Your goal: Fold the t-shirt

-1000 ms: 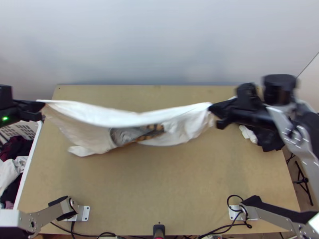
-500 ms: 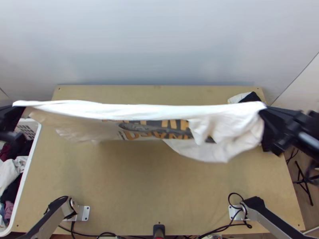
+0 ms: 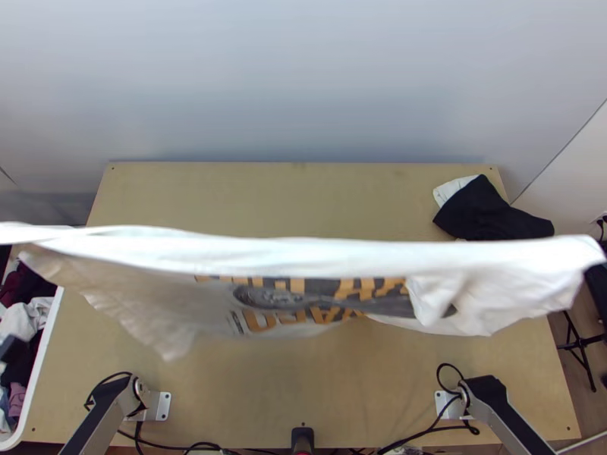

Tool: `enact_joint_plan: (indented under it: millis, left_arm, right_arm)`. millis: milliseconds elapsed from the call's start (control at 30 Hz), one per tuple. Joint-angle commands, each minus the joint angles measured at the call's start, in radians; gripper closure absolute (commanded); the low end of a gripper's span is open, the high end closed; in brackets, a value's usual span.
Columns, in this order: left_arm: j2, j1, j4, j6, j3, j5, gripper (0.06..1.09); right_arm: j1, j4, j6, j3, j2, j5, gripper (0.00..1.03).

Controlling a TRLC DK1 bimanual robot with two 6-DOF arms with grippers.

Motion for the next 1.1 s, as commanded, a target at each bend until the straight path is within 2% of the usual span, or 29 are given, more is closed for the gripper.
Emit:
enact_joint_plan:
  millis: [0, 133, 233, 367, 733, 900, 1067]
  left_arm:
    - [-0.052, -0.012, 0.006, -0.018, -0.001, 0.001, 1.05]
    - [-0.038, -0.003, 0.025, -0.021, -0.033, 0.025, 1.05]
    - [0.02, 0.002, 0.022, -0.024, -0.011, 0.022, 1.05]
    - [0.032, 0.002, -0.02, -0.021, 0.009, 0.013, 1.05]
    - [-0.242, -0.081, -0.066, -0.032, -0.217, 0.025, 1.05]
    - [-0.227, -0.089, -0.067, -0.03, -0.258, 0.013, 1.05]
    - [-0.167, -0.075, -0.015, 0.037, -0.363, 0.016, 1.05]
  right_arm:
    - [-0.072, -0.042, 0.015, 0.087, -0.036, -0.001, 1.0]
    - [-0.121, -0.059, 0.025, 0.159, 0.014, -0.005, 1.0]
    - [-0.17, -0.093, 0.055, 0.22, 0.064, -0.073, 1.0]
    - [-0.187, -0.12, 0.077, 0.183, 0.064, -0.148, 1.0]
    - [-0.044, -0.211, 0.065, 0.039, -0.038, -0.243, 1.0]
    - [-0.014, -0.22, 0.058, 0.019, -0.009, -0.26, 1.0]
    - [0.017, -0.208, 0.023, -0.007, 0.096, -0.261, 1.0]
